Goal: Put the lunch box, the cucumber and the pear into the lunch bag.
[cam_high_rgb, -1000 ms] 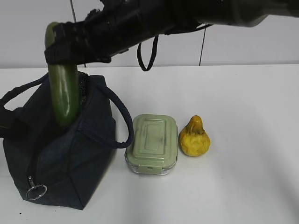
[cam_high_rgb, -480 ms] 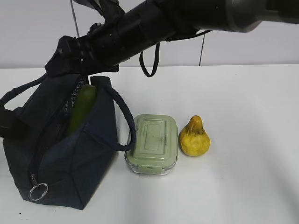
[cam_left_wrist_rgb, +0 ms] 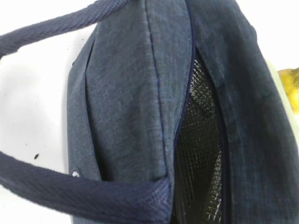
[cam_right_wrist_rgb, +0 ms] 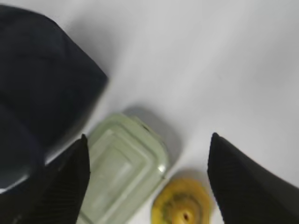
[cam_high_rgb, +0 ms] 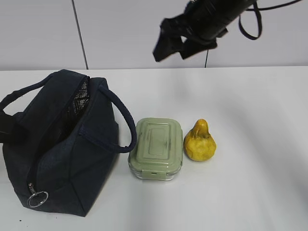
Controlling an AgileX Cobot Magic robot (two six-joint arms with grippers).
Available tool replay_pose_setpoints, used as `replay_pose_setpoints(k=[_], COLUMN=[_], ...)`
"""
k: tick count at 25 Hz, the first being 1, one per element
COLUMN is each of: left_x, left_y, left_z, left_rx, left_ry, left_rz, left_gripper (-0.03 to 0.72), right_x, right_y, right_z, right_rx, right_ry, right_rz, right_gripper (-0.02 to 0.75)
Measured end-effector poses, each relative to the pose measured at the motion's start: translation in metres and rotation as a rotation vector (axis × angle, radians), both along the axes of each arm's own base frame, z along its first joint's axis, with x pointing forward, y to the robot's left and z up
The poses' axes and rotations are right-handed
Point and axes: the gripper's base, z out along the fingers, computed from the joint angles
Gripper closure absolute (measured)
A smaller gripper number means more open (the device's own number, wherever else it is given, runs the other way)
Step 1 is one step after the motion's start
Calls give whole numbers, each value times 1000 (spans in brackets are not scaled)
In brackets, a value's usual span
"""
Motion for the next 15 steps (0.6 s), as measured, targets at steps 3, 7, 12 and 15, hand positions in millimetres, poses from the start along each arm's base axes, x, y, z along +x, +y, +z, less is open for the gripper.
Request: replay_pose_setpoints(k=[3, 7, 12, 15], left_x=[0, 0, 0, 0], left_y=[0, 0, 0, 0], left_z=[0, 0, 0, 0], left_rx=[0, 0, 0, 0], left_ry=[0, 0, 0, 0], left_rz=[0, 0, 0, 0], left_gripper=[704, 704, 704, 704], right_x=[-2, -4, -2, -2], right_y=[-15, -18, -20, -19], right_z=[-27, -60, -90, -103], right_rx=[-150, -224, -283, -302], right_ry=[120, 271, 392, 446], right_rz=[-51, -75, -72, -66], right_gripper=[141, 142, 155, 199])
